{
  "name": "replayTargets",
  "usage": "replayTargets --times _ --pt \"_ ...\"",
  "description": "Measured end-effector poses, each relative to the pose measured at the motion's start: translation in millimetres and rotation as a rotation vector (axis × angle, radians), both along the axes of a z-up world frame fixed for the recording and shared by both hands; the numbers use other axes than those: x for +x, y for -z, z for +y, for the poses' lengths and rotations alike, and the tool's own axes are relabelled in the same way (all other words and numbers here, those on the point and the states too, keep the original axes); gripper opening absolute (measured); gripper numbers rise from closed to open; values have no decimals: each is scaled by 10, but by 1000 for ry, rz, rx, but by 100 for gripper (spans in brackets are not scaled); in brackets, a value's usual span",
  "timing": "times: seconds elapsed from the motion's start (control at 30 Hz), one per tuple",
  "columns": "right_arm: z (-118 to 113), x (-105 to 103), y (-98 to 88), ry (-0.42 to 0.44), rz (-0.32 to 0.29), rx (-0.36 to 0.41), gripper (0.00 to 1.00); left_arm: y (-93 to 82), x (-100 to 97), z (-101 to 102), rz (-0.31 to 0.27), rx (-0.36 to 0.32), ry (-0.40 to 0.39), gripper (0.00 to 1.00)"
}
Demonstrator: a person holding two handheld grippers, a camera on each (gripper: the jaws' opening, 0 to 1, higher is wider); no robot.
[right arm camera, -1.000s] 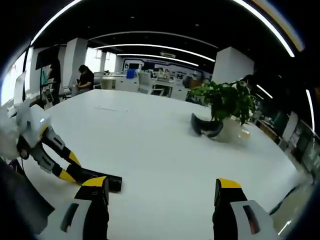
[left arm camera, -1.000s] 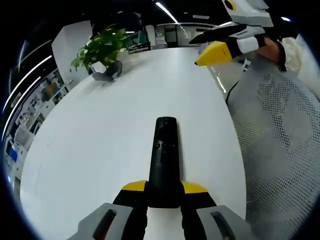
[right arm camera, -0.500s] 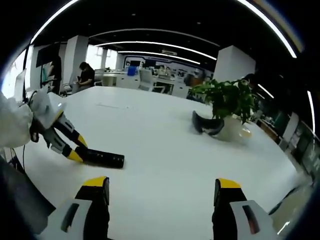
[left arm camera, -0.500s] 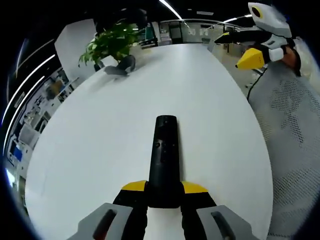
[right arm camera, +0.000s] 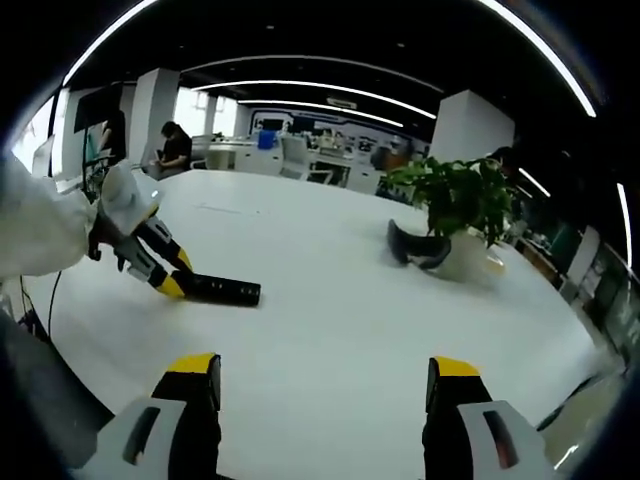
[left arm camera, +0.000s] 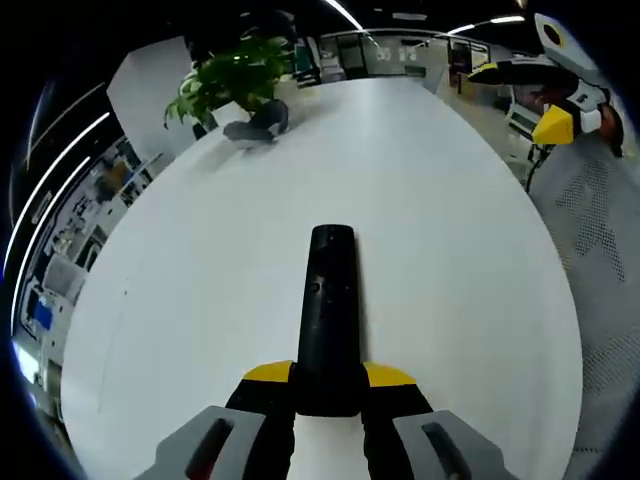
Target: Press the specified remote control buttons in sequence, fully releasing each button before pressing the next.
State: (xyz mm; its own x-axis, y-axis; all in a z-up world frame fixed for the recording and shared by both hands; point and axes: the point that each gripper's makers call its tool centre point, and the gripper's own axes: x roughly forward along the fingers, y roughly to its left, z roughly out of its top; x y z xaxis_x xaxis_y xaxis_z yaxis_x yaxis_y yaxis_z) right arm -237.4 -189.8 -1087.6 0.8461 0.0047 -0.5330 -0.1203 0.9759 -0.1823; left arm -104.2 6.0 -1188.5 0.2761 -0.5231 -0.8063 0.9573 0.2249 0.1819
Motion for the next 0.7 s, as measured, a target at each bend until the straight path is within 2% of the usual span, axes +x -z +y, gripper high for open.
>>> replayTargets --times 0.07,0.43,0.7 --pt "-3 1 2 0 0 -1 84 12 53 -18 9 1 -1 23" --pt "-3 -2 39 -3 15 -4 83 15 377 20 -27 53 31 24" --pt "-4 -5 80 -7 32 -10 83 31 622 102 -24 70 4 24"
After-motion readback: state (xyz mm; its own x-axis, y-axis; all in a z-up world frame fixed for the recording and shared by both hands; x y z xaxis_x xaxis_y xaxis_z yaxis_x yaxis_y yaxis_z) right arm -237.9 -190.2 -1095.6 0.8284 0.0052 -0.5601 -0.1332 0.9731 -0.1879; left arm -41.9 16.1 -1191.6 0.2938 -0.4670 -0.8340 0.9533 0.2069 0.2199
